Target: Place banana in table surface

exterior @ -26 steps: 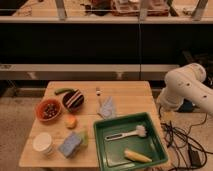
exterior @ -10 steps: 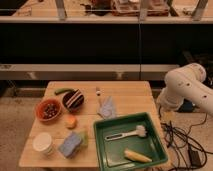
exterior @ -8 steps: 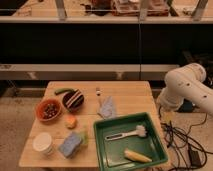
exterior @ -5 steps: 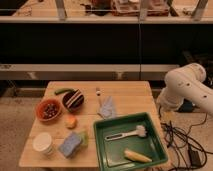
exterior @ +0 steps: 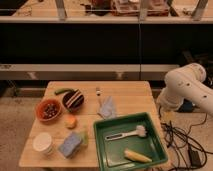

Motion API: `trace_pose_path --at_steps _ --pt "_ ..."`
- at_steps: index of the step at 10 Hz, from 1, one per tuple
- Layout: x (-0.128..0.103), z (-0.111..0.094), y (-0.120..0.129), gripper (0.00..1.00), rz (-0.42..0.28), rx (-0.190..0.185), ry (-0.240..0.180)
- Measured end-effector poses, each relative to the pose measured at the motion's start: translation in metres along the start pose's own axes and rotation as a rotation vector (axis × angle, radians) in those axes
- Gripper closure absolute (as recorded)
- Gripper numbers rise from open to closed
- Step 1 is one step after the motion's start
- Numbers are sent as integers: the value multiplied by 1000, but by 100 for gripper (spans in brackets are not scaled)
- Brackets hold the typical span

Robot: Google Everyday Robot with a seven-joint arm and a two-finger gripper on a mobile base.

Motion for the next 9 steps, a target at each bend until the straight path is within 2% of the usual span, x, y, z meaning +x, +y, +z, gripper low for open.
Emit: trace_pose_path --at_steps 8,9 --pt "0 0 0 35 -5 1 -3" --pt "-3 2 4 35 -27 -3 -29"
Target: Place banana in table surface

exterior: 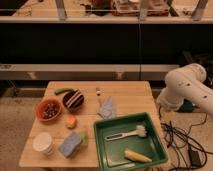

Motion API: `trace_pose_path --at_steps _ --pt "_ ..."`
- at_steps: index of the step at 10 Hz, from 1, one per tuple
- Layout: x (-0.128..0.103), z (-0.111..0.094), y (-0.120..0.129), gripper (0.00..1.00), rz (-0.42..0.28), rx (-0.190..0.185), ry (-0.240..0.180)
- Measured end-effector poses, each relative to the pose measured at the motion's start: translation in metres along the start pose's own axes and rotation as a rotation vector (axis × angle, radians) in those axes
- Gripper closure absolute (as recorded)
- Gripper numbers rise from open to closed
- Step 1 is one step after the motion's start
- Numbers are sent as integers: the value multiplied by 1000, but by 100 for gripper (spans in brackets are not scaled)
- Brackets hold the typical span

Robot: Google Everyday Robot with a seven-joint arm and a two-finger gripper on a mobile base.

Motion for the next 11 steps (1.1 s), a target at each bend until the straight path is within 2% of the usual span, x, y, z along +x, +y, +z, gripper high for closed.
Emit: trace_pose_path --at_steps 1,2,5,7,9,11 --pt "-9 7 10 35 -29 -11 -48" --pt "-18 13 17 35 -56 -21 -73" --pt "-23 34 47 35 -95 -36 -119" --pt "-40 50 67 35 -180 -68 -170" --pt "-52 57 78 35 -225 -87 -202" --pt "-62 56 93 35 -233 -104 -245"
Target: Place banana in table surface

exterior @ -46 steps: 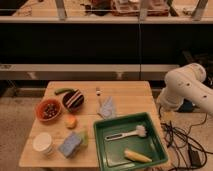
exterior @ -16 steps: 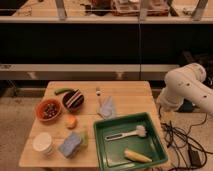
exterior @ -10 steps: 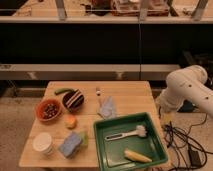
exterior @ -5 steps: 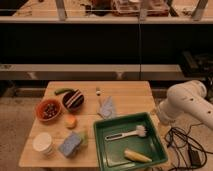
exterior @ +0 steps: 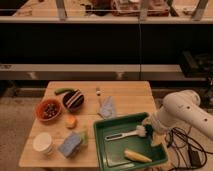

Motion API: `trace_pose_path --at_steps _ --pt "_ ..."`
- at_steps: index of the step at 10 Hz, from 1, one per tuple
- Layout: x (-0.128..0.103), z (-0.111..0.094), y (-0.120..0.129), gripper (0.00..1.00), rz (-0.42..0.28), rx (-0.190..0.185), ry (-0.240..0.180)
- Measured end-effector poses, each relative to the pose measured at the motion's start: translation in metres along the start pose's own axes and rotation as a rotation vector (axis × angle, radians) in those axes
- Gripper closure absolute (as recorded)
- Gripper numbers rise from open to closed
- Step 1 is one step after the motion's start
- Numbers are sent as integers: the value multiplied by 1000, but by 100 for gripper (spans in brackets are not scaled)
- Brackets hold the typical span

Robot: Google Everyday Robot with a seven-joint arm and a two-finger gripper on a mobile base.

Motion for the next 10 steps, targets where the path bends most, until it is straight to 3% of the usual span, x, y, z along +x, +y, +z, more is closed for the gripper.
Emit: trace_pose_path --at_steps 3,7,10 --pt "-18 14 8 35 -3 -3 -10" --pt "-29 48 16 35 -21 57 62" --pt "-30 69 12 35 -3 49 79"
